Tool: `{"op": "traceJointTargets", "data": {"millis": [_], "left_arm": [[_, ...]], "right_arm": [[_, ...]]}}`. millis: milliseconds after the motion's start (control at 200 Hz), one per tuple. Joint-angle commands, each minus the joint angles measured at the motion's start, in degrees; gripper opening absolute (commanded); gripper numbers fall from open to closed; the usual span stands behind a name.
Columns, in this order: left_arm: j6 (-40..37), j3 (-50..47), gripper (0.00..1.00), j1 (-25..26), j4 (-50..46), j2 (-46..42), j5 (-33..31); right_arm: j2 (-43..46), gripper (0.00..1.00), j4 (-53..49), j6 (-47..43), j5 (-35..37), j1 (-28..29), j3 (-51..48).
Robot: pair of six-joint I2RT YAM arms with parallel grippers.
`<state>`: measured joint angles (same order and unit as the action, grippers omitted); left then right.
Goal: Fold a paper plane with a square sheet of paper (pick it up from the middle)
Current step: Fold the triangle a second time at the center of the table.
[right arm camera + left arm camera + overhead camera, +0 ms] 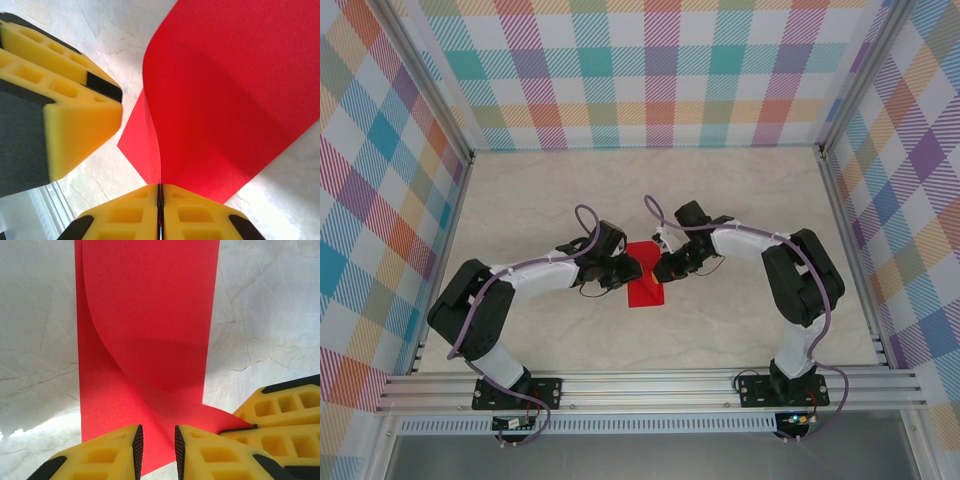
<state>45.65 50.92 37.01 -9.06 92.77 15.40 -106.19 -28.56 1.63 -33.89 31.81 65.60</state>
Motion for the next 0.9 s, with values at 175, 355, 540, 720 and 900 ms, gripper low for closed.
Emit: {"op": "traceJointTargets", "data": {"millis": [175, 355, 540, 720, 900], "left_arm": [[0.41, -0.71, 0.26, 0.60, -0.39, -3.10, 0.12], [0.41, -0.71, 0.26, 0.60, -0.48, -3.04, -0.02], [0.41, -0.62, 0.26, 0.60, -0.61, -2.69, -0.11], [0.32, -0.55, 0.26, 0.60, -0.74, -2.17, 0.07], [0.25, -0.34, 0.26, 0.60, -0.54, -1.72, 0.25]], "right_arm": [[-4.63, 0.11, -11.15, -5.33, 0.91, -0.35, 6.08], [-6.48, 0.12, -11.35, -5.51, 2.76, -0.30, 8.35], [-7.83, 0.13, -11.94, -5.76, 4.51, -0.35, 10.30], [-8.50, 0.13, -12.64, -6.67, 4.83, -0.33, 11.28], [-9.20, 0.14, -13.69, -8.20, 6.27, -0.31, 12.33]]}}
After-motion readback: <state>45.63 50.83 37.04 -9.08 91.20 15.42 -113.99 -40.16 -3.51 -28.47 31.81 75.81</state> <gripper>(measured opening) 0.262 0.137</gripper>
